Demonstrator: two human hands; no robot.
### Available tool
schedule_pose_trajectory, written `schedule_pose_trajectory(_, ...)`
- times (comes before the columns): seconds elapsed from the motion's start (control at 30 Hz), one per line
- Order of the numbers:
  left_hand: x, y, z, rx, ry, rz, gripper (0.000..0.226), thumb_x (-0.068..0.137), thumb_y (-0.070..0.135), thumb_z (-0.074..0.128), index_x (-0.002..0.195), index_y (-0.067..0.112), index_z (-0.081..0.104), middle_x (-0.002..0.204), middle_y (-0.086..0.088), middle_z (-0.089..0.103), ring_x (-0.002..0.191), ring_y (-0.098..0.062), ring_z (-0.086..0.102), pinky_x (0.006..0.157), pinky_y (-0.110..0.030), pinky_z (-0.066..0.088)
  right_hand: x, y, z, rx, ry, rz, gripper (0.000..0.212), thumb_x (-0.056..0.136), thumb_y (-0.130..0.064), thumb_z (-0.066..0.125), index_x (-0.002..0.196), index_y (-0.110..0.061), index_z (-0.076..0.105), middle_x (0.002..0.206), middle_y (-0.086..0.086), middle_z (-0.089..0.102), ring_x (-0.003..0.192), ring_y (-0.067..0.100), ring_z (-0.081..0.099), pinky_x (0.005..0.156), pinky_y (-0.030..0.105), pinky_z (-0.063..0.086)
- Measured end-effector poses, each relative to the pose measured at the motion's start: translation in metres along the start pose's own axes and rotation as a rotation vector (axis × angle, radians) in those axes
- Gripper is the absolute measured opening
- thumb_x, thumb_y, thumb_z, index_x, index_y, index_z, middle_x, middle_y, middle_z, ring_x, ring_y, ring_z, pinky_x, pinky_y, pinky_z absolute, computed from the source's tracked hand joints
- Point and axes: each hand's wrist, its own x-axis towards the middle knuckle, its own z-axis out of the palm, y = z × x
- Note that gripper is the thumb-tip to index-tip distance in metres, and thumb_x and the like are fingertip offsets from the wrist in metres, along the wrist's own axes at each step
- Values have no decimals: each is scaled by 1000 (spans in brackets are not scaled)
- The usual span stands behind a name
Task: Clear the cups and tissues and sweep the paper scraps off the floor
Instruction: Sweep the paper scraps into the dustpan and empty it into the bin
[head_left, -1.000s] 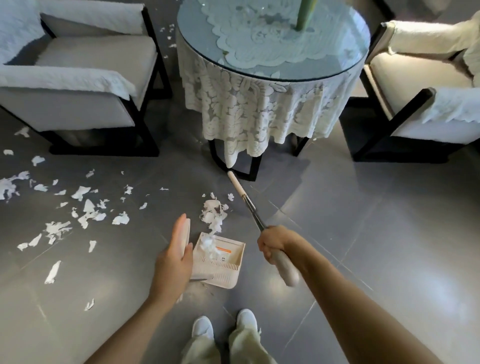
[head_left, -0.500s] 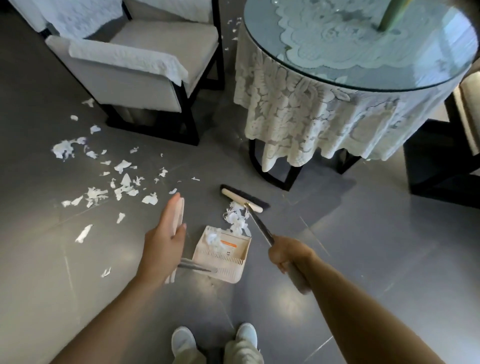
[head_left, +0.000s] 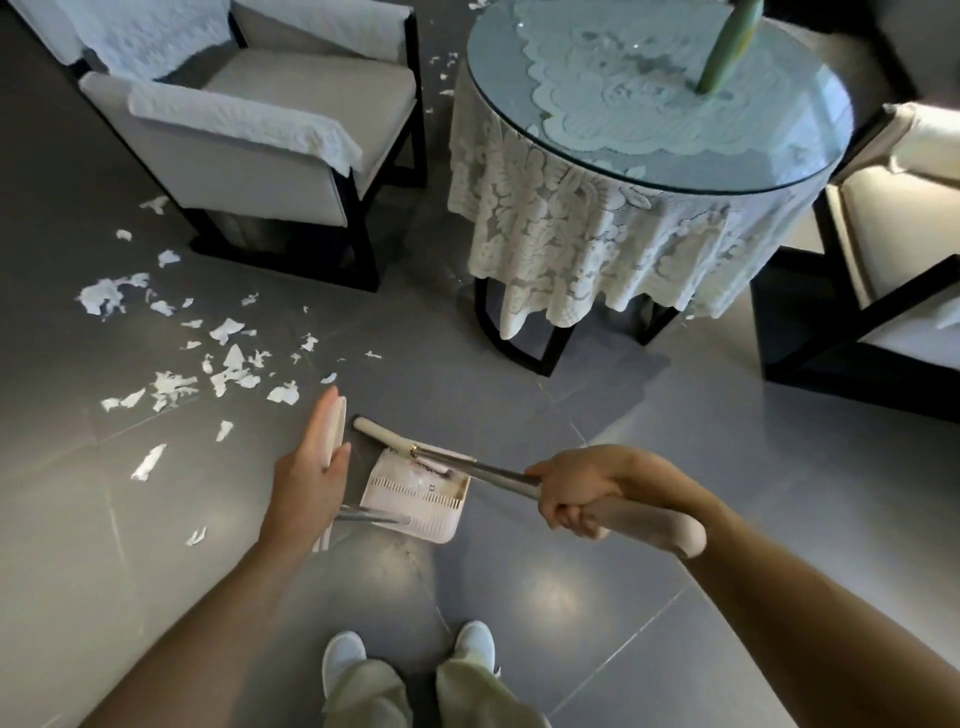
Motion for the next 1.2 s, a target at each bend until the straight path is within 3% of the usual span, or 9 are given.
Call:
schedule_pose_trajectory(0.27,-31,-35,-56,-20,-2,37,61,93,7,52,143,37,32,138,2,51,118,-29,54,97,-32,40,-22,-41,32,116,56,15,56,93,0,41,147,-13,32,47,0,37,32,5,37,34,13,34)
schedule_pose_trajectory(0.33,-37,-49,-74,-53,-4,18,61,94,9,51,142,42,31,138,1,51,119,-27,53,96,-30,39,-17,-52,49,143,75,-2,38,93,2,41,126,-16,46,55,2,34,37,6,35,37,14,33)
schedule_pose_trajectory(0.4,-39,-66,-95,-53,-9,19,61,95,12,51,141,45,29,138,0,51,121,-28,52,95,-30,39,-9,-63,71,149,91,-8,22,92,2,40,108,-12,42,57,2,33,40,6,34,38,14,33)
schedule_pose_trajectory(0.5,-44,-99,-134,-68,-38,2,62,96,15,50,135,58,27,135,-1,52,115,-27,54,88,-28,42,15,-85,114,181,171,-18,24,89,5,41,109,-7,47,52,4,37,40,9,35,39,17,34)
schedule_pose_trajectory(0.63,-51,-152,-197,-44,-94,24,66,96,19,49,122,74,22,125,3,54,96,-20,56,72,-19,44,56,-116,189,261,378,-81,21,85,8,47,73,-10,46,33,-5,47,31,7,45,37,15,41)
schedule_pose_trajectory(0.73,-58,-185,-237,-13,-155,66,68,96,21,50,119,77,20,120,11,50,92,-12,51,67,-13,41,80,-132,236,179,495,-17,16,77,3,53,66,-7,55,41,2,53,47,18,53,60,24,52)
schedule_pose_trajectory(0.9,-67,-216,-273,67,-304,152,69,95,22,52,116,79,19,113,17,51,72,12,53,62,-3,38,98,-106,280,322,647,54,23,79,3,46,59,-2,57,46,10,54,41,21,50,46,26,46)
schedule_pose_trajectory(1.07,-60,-222,-273,141,-358,175,70,95,23,49,120,79,14,110,16,54,86,-9,54,76,-21,39,109,-64,275,476,716,95,32,82,4,44,50,-1,51,32,9,47,23,19,44,31,15,34)
schedule_pose_trajectory(1.2,-30,-221,-269,182,-343,114,65,95,25,46,123,76,15,90,-1,62,64,-12,56,56,-21,41,122,-51,264,537,684,153,36,79,2,51,43,-4,53,40,11,52,37,23,49,43,24,39)
